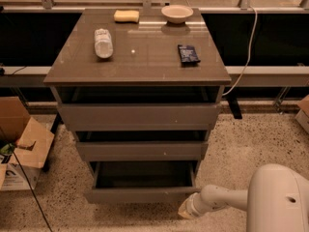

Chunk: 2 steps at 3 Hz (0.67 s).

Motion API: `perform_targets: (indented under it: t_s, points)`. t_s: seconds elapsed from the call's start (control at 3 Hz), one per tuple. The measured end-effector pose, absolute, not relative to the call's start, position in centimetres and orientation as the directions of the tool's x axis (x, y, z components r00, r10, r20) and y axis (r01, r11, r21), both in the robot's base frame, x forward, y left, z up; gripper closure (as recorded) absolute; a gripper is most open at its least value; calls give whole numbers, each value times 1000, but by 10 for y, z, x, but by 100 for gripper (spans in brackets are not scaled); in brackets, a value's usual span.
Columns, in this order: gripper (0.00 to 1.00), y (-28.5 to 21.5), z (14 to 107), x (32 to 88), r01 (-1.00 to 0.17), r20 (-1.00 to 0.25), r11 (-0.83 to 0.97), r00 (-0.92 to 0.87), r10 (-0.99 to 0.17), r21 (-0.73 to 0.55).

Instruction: Close bottom drawer

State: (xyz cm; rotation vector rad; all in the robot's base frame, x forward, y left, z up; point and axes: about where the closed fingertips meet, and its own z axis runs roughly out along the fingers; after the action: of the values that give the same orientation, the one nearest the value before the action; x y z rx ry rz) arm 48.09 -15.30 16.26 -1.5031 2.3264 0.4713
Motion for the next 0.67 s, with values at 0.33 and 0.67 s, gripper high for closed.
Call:
perform_targets:
  t_s: [0.33, 0.67]
  points:
    - [100, -141, 159, 508, -915, -482, 403, -363, -798, 22]
    - [82, -133, 157, 546, -907, -504, 418, -337, -795, -53]
